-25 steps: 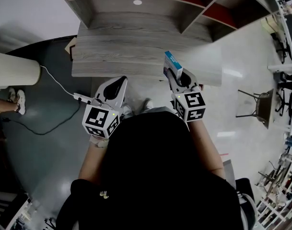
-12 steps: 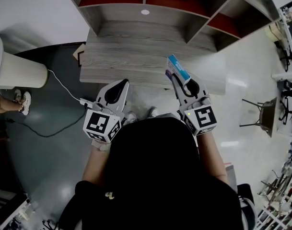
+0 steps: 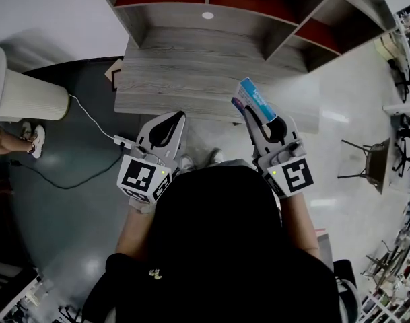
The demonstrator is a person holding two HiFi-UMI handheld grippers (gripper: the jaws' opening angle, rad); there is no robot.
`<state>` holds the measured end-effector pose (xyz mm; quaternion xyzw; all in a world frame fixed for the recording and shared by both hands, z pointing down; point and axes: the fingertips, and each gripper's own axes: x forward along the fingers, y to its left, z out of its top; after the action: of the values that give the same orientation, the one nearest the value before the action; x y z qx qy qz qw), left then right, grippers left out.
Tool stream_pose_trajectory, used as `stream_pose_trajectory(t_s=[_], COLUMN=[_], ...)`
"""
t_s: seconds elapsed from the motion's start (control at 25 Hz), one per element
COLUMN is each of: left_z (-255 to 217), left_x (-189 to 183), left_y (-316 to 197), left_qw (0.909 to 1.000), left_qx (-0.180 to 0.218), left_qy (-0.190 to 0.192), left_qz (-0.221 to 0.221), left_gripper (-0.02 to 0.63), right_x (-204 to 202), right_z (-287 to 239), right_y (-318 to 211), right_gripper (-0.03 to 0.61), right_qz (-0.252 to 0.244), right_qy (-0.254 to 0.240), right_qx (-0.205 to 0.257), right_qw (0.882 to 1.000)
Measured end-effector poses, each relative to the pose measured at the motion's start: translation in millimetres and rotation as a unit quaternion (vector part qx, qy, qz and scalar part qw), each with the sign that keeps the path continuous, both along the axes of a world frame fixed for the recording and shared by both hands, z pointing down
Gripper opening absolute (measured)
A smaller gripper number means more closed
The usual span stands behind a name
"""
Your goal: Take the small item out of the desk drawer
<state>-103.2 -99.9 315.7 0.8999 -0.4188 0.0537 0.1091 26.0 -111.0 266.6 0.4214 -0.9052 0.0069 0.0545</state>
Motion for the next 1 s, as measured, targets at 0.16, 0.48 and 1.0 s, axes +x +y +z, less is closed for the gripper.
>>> stream_pose_trajectory(t_s=[0.16, 0.48, 1.0], left_z=[-2, -5, 0], left_x=[-1, 0, -2], left_y=[2, 3, 2], left_qw=[1.0, 1.0, 1.0], left_qx=[0.004, 0.005, -0.003], left_qy=[-0.003, -0.004, -0.008], left_qz=[0.003, 0.003, 0.004], left_gripper=[0.009, 0.009, 0.009], right_x=[1, 2, 3], right_z=[4, 11, 19], right_y=[0, 0, 0], right_gripper=[0.066, 0.066, 0.066], right_qz=[0.004, 0.001, 0.004], right_qy=[-0.006, 0.004, -0.002], right_qx=[-0.004, -0.014, -0.028], right_qw=[1.0, 1.0, 1.0])
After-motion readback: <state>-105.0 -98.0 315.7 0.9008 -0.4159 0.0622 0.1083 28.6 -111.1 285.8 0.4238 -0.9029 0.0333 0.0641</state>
